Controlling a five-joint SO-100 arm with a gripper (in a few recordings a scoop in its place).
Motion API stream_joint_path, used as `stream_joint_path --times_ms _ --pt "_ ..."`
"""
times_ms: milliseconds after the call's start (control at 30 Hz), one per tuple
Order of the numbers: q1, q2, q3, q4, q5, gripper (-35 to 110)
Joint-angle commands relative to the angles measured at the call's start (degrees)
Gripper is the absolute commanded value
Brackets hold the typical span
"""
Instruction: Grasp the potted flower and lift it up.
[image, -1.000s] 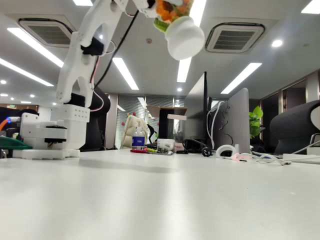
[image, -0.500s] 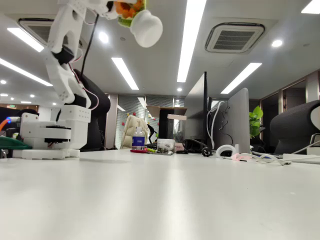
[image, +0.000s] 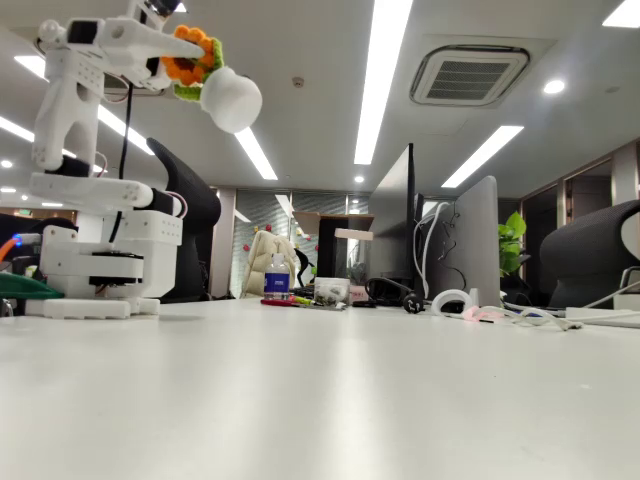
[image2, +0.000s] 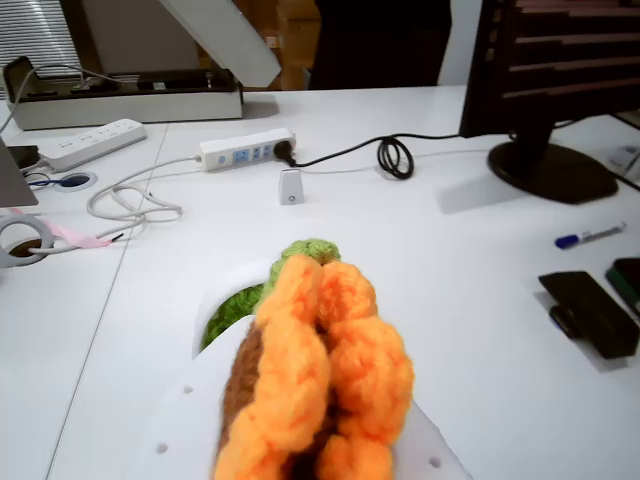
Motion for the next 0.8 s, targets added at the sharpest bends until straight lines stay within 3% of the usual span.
stream_joint_path --times_ms 0,367,767 --pt "-0.62 2.11 1.67 0.97 -0.09 0" --pt "-1.49 13.71 8.88 -2.29 -0.97 0" --pt "-2.11 13.8 7.73 -8.17 0.26 0"
